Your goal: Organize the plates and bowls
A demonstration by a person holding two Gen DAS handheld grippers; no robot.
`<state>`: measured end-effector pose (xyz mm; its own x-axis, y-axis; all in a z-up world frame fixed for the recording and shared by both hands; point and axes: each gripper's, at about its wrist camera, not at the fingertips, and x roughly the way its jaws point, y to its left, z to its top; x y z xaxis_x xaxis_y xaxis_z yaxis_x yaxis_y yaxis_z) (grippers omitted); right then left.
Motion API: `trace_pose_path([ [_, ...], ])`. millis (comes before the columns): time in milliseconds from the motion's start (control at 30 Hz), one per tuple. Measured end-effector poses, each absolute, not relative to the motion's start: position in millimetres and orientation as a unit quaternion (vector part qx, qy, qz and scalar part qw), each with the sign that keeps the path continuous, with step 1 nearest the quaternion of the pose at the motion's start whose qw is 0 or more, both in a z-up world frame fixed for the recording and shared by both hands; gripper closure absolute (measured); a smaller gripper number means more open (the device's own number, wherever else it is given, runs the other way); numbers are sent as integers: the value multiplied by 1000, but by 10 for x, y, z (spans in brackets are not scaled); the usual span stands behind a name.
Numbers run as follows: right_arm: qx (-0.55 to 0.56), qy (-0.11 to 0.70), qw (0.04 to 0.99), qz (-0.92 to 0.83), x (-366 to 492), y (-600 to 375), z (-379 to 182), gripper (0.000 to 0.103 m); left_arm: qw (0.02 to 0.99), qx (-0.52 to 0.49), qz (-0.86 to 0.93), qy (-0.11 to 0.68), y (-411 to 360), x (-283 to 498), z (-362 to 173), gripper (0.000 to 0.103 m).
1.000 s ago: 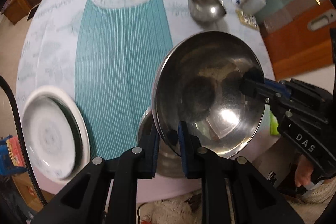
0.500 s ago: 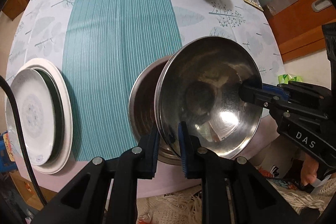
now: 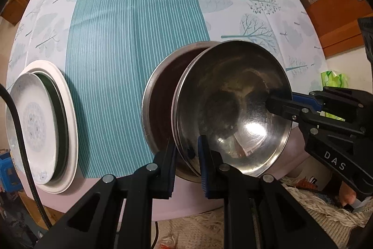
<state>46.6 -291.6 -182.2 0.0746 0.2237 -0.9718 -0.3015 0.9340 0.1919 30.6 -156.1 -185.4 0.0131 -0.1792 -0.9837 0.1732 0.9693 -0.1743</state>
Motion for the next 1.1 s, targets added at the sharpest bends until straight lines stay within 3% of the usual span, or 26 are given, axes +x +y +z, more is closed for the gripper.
trace_pose_path([
  [100,-38,656,732,182,460,-2880,-1833,88,705,-3,-123,698,-1577,314,-1910,87],
  [233,-53,651,736,176,463,-2836,-1835,87,709,-4,-120,694,-1571,319,-1902,68],
  [300,-55,646,741,176,458,-2836,-1811,78,719,-2,-122,685,-1567,316,-1849,61],
  [400,-63,636,749,173,446,-2835,-1761,75,732,5,-121,670,-1575,319,-1778,50],
  [1100,-56,626,759,168,403,-2937,-1660,75,771,12,-110,628,-1578,344,-1493,47],
])
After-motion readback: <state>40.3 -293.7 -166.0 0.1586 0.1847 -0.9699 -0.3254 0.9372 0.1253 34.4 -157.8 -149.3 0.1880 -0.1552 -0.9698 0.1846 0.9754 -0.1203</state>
